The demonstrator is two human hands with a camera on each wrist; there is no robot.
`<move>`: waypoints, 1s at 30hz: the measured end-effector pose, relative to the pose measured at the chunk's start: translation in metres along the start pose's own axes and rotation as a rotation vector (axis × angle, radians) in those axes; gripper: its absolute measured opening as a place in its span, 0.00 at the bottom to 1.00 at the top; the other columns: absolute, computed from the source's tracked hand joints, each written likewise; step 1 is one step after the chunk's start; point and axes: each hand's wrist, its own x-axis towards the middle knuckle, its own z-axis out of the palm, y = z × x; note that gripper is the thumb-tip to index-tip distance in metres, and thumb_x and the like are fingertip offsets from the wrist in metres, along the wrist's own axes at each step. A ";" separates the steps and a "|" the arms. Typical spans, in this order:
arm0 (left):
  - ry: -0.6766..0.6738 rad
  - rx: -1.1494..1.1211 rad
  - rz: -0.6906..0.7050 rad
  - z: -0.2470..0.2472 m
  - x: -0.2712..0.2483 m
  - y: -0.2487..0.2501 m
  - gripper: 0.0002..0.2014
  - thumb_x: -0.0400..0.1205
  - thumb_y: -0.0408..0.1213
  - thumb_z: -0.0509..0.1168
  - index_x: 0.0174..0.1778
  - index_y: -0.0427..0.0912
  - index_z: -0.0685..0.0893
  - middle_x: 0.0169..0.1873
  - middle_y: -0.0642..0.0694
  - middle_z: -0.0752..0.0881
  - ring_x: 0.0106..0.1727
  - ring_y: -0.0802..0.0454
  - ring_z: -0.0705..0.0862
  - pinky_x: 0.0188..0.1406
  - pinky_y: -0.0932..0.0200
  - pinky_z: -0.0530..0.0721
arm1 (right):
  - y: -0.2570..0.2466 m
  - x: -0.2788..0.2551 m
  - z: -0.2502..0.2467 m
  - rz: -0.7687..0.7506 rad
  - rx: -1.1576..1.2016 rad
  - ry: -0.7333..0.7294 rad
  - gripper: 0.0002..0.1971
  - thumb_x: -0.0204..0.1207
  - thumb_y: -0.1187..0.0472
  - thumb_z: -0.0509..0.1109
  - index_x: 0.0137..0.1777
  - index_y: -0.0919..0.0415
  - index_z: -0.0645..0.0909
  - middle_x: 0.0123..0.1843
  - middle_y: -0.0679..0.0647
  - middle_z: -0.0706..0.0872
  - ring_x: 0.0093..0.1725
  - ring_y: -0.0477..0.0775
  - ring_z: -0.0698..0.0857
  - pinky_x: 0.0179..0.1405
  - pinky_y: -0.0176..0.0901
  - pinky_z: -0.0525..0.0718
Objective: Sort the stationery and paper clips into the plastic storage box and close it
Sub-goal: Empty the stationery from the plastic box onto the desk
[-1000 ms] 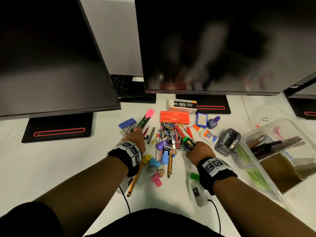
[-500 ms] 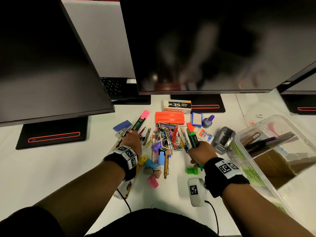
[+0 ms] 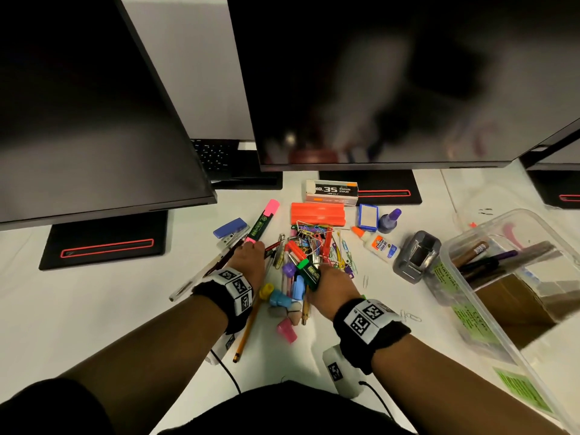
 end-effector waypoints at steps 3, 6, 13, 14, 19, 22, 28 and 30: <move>-0.038 0.013 -0.032 -0.001 -0.001 0.006 0.18 0.86 0.30 0.49 0.72 0.34 0.64 0.73 0.34 0.69 0.72 0.37 0.72 0.68 0.48 0.75 | -0.002 0.002 0.004 0.001 -0.035 0.025 0.14 0.76 0.60 0.67 0.59 0.65 0.76 0.57 0.62 0.87 0.57 0.63 0.86 0.49 0.46 0.82; 0.002 -0.019 -0.084 -0.003 0.002 0.010 0.16 0.87 0.32 0.49 0.71 0.34 0.65 0.71 0.34 0.72 0.70 0.37 0.76 0.65 0.48 0.77 | -0.001 0.002 0.004 0.005 -0.063 0.036 0.14 0.77 0.61 0.66 0.61 0.64 0.75 0.58 0.61 0.86 0.57 0.62 0.86 0.49 0.46 0.82; 0.122 -0.217 -0.034 -0.025 0.023 0.008 0.16 0.84 0.28 0.53 0.68 0.33 0.69 0.65 0.33 0.76 0.64 0.35 0.78 0.61 0.47 0.77 | 0.001 -0.003 0.001 -0.004 -0.016 0.051 0.18 0.77 0.57 0.67 0.64 0.63 0.74 0.58 0.61 0.86 0.57 0.62 0.85 0.50 0.45 0.81; 0.119 -0.202 -0.021 -0.028 0.027 0.008 0.16 0.84 0.28 0.52 0.68 0.33 0.68 0.64 0.34 0.75 0.63 0.36 0.78 0.60 0.48 0.77 | 0.000 -0.004 0.003 -0.034 -0.029 0.038 0.19 0.77 0.56 0.68 0.65 0.62 0.73 0.57 0.61 0.87 0.56 0.62 0.86 0.49 0.45 0.82; 0.071 -0.218 -0.042 -0.040 0.045 0.014 0.17 0.84 0.30 0.57 0.69 0.32 0.65 0.67 0.33 0.71 0.64 0.34 0.80 0.60 0.46 0.79 | -0.001 -0.006 0.013 -0.127 -0.125 -0.023 0.17 0.76 0.56 0.67 0.63 0.60 0.72 0.54 0.61 0.88 0.52 0.63 0.87 0.47 0.47 0.84; 0.049 -0.186 -0.055 -0.040 0.049 0.019 0.21 0.83 0.33 0.62 0.70 0.32 0.65 0.69 0.33 0.69 0.63 0.35 0.81 0.58 0.48 0.80 | 0.001 -0.009 0.011 -0.142 -0.142 -0.014 0.16 0.78 0.56 0.65 0.63 0.59 0.71 0.54 0.61 0.87 0.52 0.64 0.86 0.45 0.47 0.82; 0.103 -0.202 -0.100 -0.039 0.054 0.025 0.22 0.80 0.26 0.64 0.67 0.33 0.65 0.67 0.33 0.69 0.59 0.37 0.84 0.55 0.50 0.82 | 0.001 -0.010 0.013 -0.179 -0.153 0.000 0.19 0.78 0.54 0.66 0.66 0.61 0.70 0.55 0.60 0.87 0.53 0.63 0.86 0.47 0.47 0.83; 0.095 -0.154 -0.122 -0.037 0.054 0.022 0.21 0.81 0.27 0.62 0.69 0.33 0.65 0.67 0.33 0.69 0.61 0.38 0.82 0.57 0.50 0.81 | 0.000 -0.009 0.018 -0.179 -0.191 -0.013 0.23 0.79 0.56 0.65 0.70 0.64 0.66 0.57 0.60 0.86 0.54 0.64 0.86 0.49 0.49 0.85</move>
